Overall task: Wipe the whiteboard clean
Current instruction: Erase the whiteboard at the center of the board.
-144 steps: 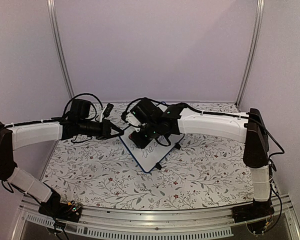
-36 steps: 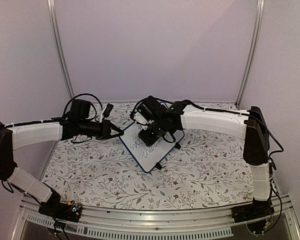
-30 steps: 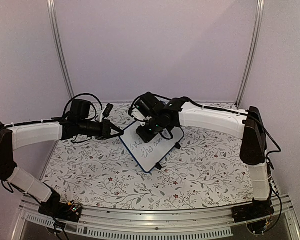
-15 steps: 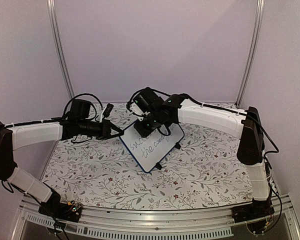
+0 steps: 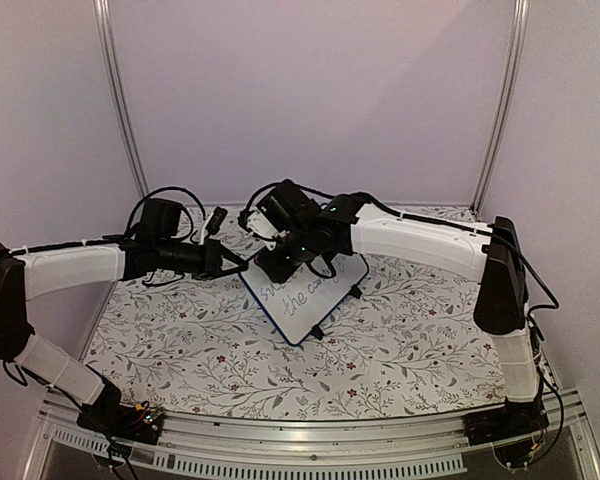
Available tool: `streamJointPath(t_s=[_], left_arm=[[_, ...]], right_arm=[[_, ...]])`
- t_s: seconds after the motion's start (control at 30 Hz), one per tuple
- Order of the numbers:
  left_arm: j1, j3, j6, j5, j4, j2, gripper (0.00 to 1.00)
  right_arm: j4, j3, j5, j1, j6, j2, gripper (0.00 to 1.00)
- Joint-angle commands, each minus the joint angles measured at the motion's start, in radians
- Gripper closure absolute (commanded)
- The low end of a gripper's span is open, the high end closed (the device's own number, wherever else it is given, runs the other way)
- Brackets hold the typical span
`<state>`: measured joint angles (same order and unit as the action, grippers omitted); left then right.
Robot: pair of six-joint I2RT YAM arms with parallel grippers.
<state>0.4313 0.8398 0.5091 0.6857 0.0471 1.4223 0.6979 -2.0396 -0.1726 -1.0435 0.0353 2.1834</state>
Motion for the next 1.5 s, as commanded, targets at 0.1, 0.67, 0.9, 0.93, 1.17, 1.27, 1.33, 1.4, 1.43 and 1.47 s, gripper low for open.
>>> streamJointPath(t_s=[0.1, 0.67, 0.9, 0.93, 1.17, 1.27, 1.33, 1.4, 1.43, 1.47], left_arm=[[0.012, 0.003, 0.004, 0.014, -0.010, -0.002, 1.00], [0.011, 0.005, 0.004, 0.014, -0.010, -0.001, 1.00], [0.009, 0.004, 0.006, 0.014, -0.010, 0.002, 1.00], [0.009, 0.005, 0.005, 0.014, -0.009, 0.003, 1.00], [0.001, 0.005, 0.005, 0.014, -0.010, -0.004, 0.94], [-0.002, 0.005, 0.008, 0.013, -0.011, -0.005, 0.91], [-0.002, 0.004, 0.007, 0.011, -0.012, -0.008, 0.88], [-0.002, 0.004, 0.006, 0.010, -0.011, -0.012, 0.84], [-0.004, 0.004, 0.005, 0.007, -0.010, -0.014, 0.82], [-0.004, 0.003, 0.006, 0.006, -0.009, -0.015, 0.79]], right_arm=[[-0.017, -0.017, 0.006, -0.015, 0.017, 0.018, 0.85], [0.021, -0.039, -0.055, 0.083, -0.080, 0.027, 0.85], [0.025, -0.022, -0.063, 0.083, -0.078, 0.000, 0.86], [0.025, -0.016, -0.066, 0.083, -0.078, -0.007, 0.86], [0.004, 0.078, -0.099, 0.082, -0.079, -0.096, 0.86], [-0.010, 0.132, -0.116, 0.083, -0.084, -0.142, 0.86], [-0.029, 0.184, -0.124, 0.085, -0.091, -0.183, 0.86], [-0.048, 0.242, -0.126, 0.086, -0.100, -0.226, 0.85], [-0.057, 0.270, -0.127, 0.089, -0.108, -0.256, 0.85], [-0.065, 0.300, -0.127, 0.090, -0.113, -0.274, 0.85]])
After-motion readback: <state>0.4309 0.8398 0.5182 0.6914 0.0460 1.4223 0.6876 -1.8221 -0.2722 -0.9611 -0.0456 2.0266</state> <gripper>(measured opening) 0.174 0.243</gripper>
